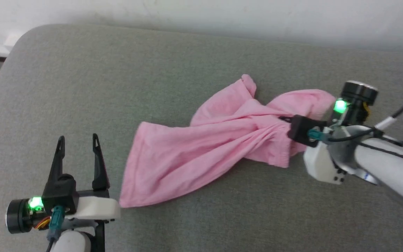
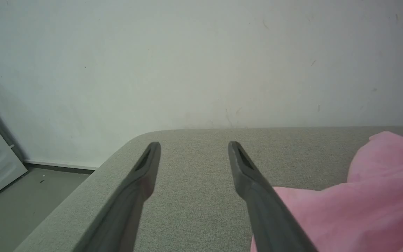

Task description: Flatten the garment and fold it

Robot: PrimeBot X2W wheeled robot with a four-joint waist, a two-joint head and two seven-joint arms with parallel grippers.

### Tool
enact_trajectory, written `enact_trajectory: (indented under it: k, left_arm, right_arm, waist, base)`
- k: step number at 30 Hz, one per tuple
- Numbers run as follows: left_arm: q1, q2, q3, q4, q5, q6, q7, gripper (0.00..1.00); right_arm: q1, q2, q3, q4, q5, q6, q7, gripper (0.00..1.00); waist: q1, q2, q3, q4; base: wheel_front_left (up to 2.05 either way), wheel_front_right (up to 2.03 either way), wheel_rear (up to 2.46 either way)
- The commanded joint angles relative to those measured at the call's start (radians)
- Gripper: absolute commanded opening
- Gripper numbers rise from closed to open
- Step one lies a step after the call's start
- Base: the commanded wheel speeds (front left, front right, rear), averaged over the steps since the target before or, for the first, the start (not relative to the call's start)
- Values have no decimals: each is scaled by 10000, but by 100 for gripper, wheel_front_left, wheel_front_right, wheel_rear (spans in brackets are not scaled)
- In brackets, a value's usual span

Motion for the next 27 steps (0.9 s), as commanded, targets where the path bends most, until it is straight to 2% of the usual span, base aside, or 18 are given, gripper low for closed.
enact_trajectory:
  k: [1,5,6,8,11,15,16,17,18,22,27]
  left_arm:
    - [169,-93,52,-54,117,-88,-47,100]
    - [312,-161,145,-18,212,-275,-47,100]
    - [416,-256,180,-48,317,-323,-47,100]
    - [503,-297,224,-69,355,-353,-47,100]
    - [596,-314,331,-37,369,-442,-47,100]
    - [719,-362,430,-5,429,-515,-47,100]
    - [745,-371,445,4,449,-535,-47,100]
    - [780,-375,475,17,461,-548,-47,100]
    - [824,-377,507,31,476,-556,-47,100]
    - [1011,-327,602,70,573,-593,-47,100]
    - [1198,-302,615,-12,726,-582,-47,100]
  right_arm:
    - [-46,-265,-10,-21,-91,-21,-129,0]
    - [466,-1206,-10,-460,-363,-21,-252,0]
    - [1353,-1842,-10,-727,-387,-21,-352,0]
    - [2195,-2104,-73,-790,-183,-21,-405,0]
    - [3508,-2201,-177,-669,25,-21,-449,0]
    - [4849,-1793,-750,-184,68,-21,-700,0]
    - [5095,-1622,-953,-44,33,-21,-812,4]
    - [5328,-1435,-1156,54,64,-21,-909,29]
    - [5509,-1255,-1469,124,116,-21,-1063,100]
    - [5855,-1005,-2834,-52,-386,-21,-1572,100]
    - [6218,-1474,-4572,-1478,-741,-21,-1166,100]
  waist:
    - [0,-1,-323,-350]
    - [0,-1,-484,-586]
    - [0,-1,-588,-707]
    - [0,-1,-637,-787]
    - [0,-1,-690,-925]
    - [0,-1,-769,-1134]
    - [0,-1,-799,-1189]
    - [0,-1,-844,-1264]
    - [0,-1,-899,-1344]
    - [0,-1,-1163,-1639]
    - [0,-1,-1429,-1859]
  base:
    - [0,0,0]
    - [0,0,0]
    - [0,0,0]
    - [0,0,0]
    - [0,0,0]
    - [0,0,0]
    - [0,0,0]
    - [0,0,0]
    - [0,0,0]
    - [0,0,0]
    - [0,0,0]
